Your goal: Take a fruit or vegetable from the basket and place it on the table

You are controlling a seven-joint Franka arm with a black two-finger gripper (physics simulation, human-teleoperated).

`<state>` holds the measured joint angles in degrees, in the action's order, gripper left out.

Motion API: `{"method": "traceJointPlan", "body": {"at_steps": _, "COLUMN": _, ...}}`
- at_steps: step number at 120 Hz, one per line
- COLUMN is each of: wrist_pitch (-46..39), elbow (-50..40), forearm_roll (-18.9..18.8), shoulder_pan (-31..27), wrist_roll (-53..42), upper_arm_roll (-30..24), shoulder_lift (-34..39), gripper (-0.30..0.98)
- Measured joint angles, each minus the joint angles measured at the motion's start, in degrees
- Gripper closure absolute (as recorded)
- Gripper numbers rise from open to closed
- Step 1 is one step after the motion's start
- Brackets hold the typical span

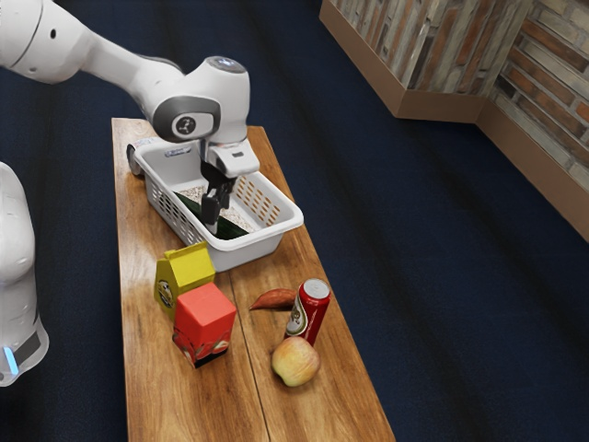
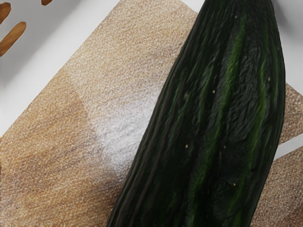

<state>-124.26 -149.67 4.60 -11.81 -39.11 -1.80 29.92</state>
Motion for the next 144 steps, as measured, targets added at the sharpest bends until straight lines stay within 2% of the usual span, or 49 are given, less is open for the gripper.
{"method": "traceJointPlan", "body": {"at_steps": 52, "wrist_pitch": -2.91, "elbow": -0.97, "forearm_roll": 3.16, "shoulder_pan": -1.28, "wrist_roll": -1.26, "upper_arm_roll": -1.08, "shoulder_lift": -1.00, "gripper": 0.03}}
{"method": "traceJointPlan", "body": {"at_steps": 107, "wrist_pitch": -8.48, "elbow": -0.91, "forearm_roll": 2.93, "shoulder_pan": -3.17, "wrist_roll": -1.98, "upper_arm_roll": -2.85, "shoulder_lift": -3.48, "gripper": 0.04}}
{"method": "traceJointPlan", "body": {"at_steps": 128, "wrist_pitch": -10.15, "elbow": -0.89, "forearm_roll": 4.46, "shoulder_pan": -3.22, "wrist_roll": -2.12, "upper_arm_roll": -2.86, "shoulder_lift": -3.35, "gripper": 0.18}}
{"method": "traceJointPlan", "body": {"at_steps": 144, "wrist_pitch": -10.82, "elbow": -0.94, "forearm_roll": 6.34, "shoulder_pan": -3.24, "wrist_roll": -2.19, "upper_arm_roll": -2.86, "shoulder_lift": -2.37, "gripper": 0.24}}
